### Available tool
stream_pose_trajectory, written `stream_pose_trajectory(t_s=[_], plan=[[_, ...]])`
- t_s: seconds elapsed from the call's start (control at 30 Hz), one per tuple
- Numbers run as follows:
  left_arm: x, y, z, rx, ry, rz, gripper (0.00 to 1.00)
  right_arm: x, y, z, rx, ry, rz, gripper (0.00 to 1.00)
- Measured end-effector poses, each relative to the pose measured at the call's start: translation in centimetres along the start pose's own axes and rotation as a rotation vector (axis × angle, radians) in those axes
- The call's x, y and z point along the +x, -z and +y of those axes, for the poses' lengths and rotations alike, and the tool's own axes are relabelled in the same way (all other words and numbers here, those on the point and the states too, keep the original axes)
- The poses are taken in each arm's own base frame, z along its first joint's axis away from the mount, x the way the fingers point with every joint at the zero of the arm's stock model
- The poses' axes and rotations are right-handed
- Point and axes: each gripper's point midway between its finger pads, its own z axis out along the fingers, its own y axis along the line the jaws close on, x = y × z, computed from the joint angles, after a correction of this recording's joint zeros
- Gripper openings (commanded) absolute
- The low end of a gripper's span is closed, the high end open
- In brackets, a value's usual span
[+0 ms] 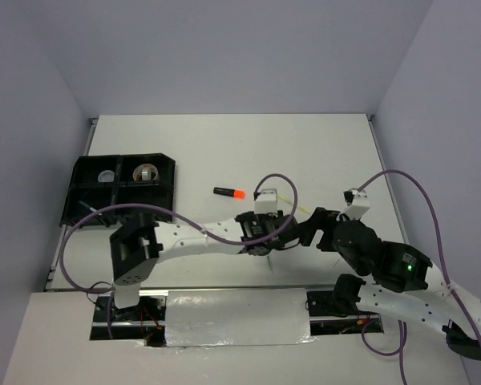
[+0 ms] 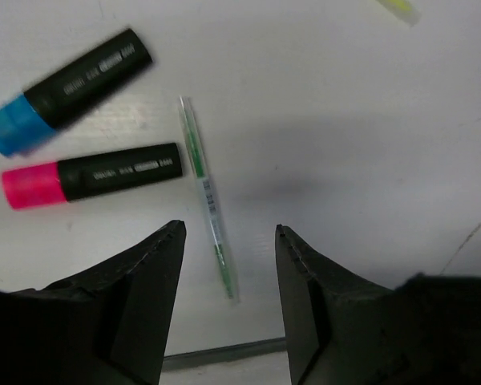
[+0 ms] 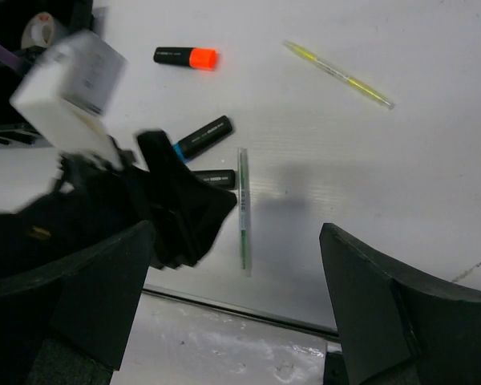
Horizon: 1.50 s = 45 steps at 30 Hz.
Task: Sort the stationery into containers
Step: Pick up the pen from the center of the board.
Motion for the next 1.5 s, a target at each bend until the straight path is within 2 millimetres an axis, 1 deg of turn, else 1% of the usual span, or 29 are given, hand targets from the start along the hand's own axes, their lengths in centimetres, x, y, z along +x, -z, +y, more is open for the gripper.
stream_pose_trajectory(t_s=[0.07,0.1,0.2,0.43,0.67,0.77,0.8,0.87,0.9,0.93,1.0,1.03,1.1,1.17,1.23,1.27,1.4,1.5], plan=[[2.1,-1.0,-0.5,-0.026,0.000,0.012,0.60,0.0,0.4,-0.4,-0.007,0.008,-0.002,0.91],[2.8,-1.3,-0.6,-0.036,0.003,0.014,0.59,0.5,0.5,-1.1,0.007,0.026,0.014,0.91],[3.8,-2.2,-0.4,-0.066,0.014,0.016,0.58,1.7,0.4,-2.1,0.038,0.066,0.051,0.91],[4.4,-3.6,0.2,-0.123,0.025,0.003,0.57,2.5,0.3,-3.4,0.089,0.132,0.086,0.91],[4.8,-4.6,0.8,-0.143,0.044,0.002,0.56,2.9,0.2,-3.6,0.097,0.145,0.099,0.91],[5.2,-5.6,1.1,-0.147,0.054,0.012,0.56,3.0,0.3,-3.7,0.096,0.146,0.103,0.91],[5.4,-6.1,1.3,-0.150,0.056,0.015,0.56,3.0,0.4,-3.9,0.099,0.147,0.102,0.91],[5.7,-6.7,1.8,-0.170,0.036,-0.001,0.55,2.2,0.4,-3.2,0.079,0.103,0.070,0.91],[5.7,-6.6,1.7,-0.167,0.035,-0.005,0.54,1.7,0.5,-2.8,0.067,0.083,0.055,0.91],[5.7,-6.6,1.7,-0.166,0.033,-0.008,0.50,1.2,0.7,-2.4,0.057,0.066,0.041,0.91],[5.8,-6.7,1.6,-0.165,0.031,-0.011,0.44,0.4,1.0,-2.0,0.044,0.041,0.019,0.92],[5.8,-6.7,1.6,-0.164,0.029,-0.011,0.33,0.0,1.2,-1.9,0.040,0.028,0.008,0.92],[5.8,-6.8,1.5,-0.159,0.034,-0.011,0.17,-0.6,1.5,-1.8,0.032,0.013,-0.011,0.91],[5.8,-6.9,1.2,-0.148,0.029,-0.009,0.12,-1.1,1.9,-1.9,0.023,-0.003,-0.027,0.92],[5.9,-6.9,1.1,-0.142,0.024,-0.007,0.03,-1.6,2.3,-1.9,0.016,-0.016,-0.044,0.92],[5.9,-6.9,1.0,-0.139,0.024,-0.005,0.00,-2.0,2.6,-2.0,0.013,-0.021,-0.052,0.92],[6.1,-6.8,0.6,-0.124,0.019,0.000,0.00,-3.2,3.6,-2.1,0.003,-0.043,-0.083,0.92],[6.2,-6.5,-0.1,-0.089,0.002,0.019,0.00,-4.1,4.3,-2.1,-0.010,-0.062,-0.108,0.92]])
